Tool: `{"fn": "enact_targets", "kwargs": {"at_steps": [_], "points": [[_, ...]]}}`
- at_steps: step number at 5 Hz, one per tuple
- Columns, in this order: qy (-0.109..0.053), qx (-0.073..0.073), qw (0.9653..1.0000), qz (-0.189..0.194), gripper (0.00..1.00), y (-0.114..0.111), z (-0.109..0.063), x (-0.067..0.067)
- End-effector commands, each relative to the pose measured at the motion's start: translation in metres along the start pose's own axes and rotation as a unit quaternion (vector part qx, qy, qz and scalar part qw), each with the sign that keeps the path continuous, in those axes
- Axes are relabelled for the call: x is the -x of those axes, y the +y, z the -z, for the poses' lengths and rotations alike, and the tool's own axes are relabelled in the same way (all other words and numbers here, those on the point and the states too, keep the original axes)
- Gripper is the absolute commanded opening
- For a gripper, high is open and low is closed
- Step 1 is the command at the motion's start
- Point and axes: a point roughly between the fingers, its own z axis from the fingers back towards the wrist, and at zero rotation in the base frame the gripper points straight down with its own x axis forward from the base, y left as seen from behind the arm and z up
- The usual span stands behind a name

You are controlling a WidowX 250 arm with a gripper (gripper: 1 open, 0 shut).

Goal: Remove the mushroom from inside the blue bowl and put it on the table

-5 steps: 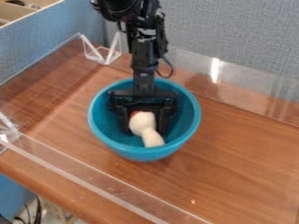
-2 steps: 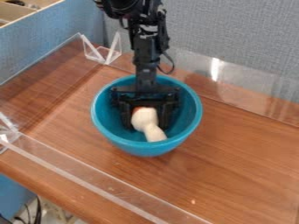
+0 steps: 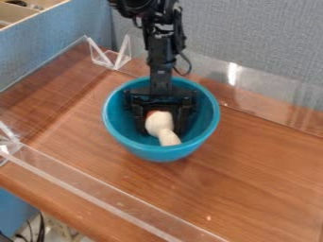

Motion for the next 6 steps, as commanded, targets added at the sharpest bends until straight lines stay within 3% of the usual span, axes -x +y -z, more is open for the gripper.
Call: {"fn": "enact_targets", "kwargs": {"at_steps": [1,2,4,6], "points": [[-0.013,0.005,0.9999,0.005,1.0,0.005,0.005,-0.009],[-0.016,0.009,0.9998,-0.001,0.0,0.006,0.002,-0.004],[-0.022,0.018,0.9995,-0.014,0.0,0.01,-0.002,0.004],[-0.024,0.02,0.9995,0.008,0.0,0.026,-0.007,0.012]]}}
